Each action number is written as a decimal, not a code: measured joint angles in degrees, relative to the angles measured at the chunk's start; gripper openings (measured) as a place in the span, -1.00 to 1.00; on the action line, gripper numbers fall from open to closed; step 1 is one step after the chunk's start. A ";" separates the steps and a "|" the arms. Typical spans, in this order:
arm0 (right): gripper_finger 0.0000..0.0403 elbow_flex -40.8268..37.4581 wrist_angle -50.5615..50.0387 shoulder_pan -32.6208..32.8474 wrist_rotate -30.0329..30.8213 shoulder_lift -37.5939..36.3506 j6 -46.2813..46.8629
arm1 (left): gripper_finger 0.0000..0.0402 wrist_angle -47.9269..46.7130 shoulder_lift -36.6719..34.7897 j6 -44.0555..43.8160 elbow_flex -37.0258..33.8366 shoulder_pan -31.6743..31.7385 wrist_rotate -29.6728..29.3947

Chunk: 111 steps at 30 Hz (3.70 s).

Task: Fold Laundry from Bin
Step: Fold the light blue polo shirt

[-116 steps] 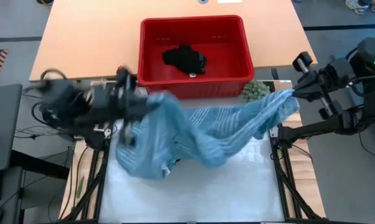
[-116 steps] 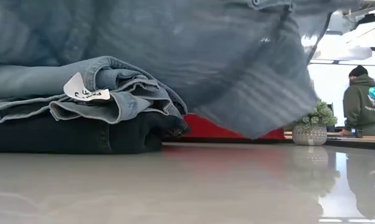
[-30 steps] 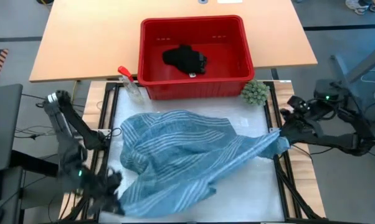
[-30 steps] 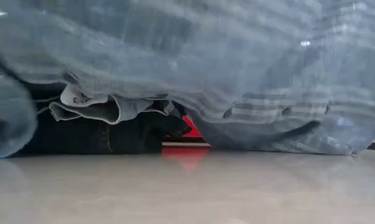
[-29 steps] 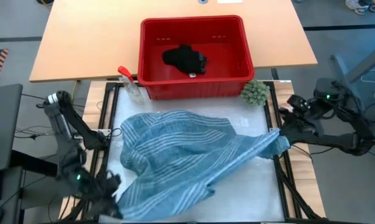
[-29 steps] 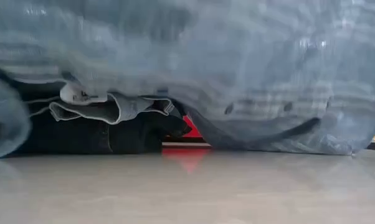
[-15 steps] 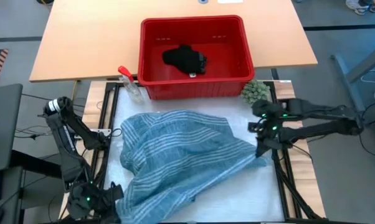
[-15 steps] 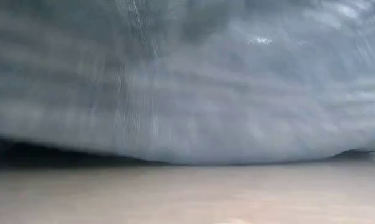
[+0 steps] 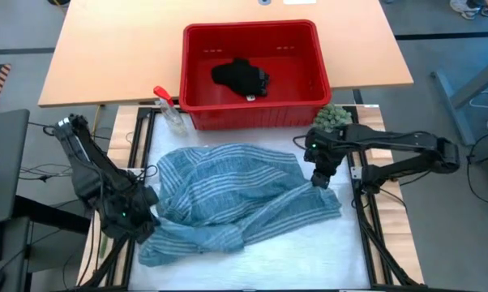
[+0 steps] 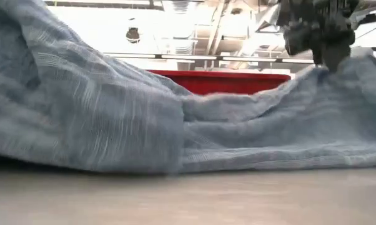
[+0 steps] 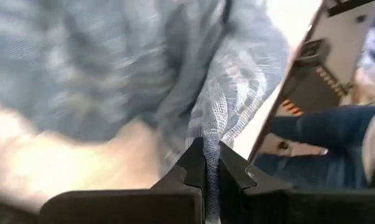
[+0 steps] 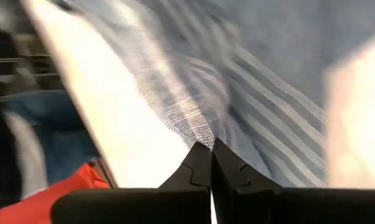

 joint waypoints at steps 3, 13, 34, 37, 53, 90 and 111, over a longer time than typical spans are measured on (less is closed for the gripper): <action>-0.91 0.00 -5.37 -0.53 2.83 1.83 -0.37 | -1.00 -3.32 -1.51 -1.47 -0.08 -0.08 3.45; -0.90 0.02 -11.90 0.22 8.78 5.33 -0.48 | -1.00 -0.73 0.52 -0.58 -5.40 -1.73 13.56; -0.16 8.84 -14.86 -3.26 10.57 9.07 -5.93 | -0.19 -0.20 2.35 2.00 -7.89 -1.73 19.67; -0.05 13.94 -17.55 -4.67 13.45 9.07 -7.60 | -0.12 -0.44 1.42 1.36 -7.19 -1.73 18.86; -0.02 16.94 -1.81 33.74 23.37 7.90 -11.42 | -0.30 24.92 20.84 27.98 2.73 -0.05 6.37; 0.00 16.96 3.34 50.45 40.09 30.38 4.60 | -0.31 -1.91 48.02 39.10 19.36 -4.64 2.38; -0.09 -0.65 21.40 51.54 37.06 30.43 9.32 | -0.31 -1.94 48.00 34.09 19.04 -3.97 1.47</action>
